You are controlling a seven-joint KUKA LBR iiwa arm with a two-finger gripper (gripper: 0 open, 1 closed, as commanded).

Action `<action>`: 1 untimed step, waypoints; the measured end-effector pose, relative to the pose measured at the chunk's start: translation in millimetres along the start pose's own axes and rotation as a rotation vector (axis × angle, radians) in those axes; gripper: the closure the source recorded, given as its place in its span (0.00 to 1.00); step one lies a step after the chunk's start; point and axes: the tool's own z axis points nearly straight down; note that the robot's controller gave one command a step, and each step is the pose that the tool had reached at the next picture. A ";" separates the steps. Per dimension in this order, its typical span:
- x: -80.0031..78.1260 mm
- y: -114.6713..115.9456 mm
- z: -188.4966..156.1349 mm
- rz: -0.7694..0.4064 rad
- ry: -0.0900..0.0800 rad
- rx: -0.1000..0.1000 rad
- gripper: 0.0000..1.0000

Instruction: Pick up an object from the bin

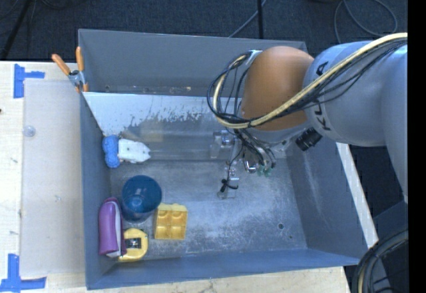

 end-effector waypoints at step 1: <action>0.1 -0.1 -2.1 0.000 -0.001 0.000 0.00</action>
Offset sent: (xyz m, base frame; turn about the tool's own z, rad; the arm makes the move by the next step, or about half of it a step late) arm -0.0398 0.0618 -0.0535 -0.1072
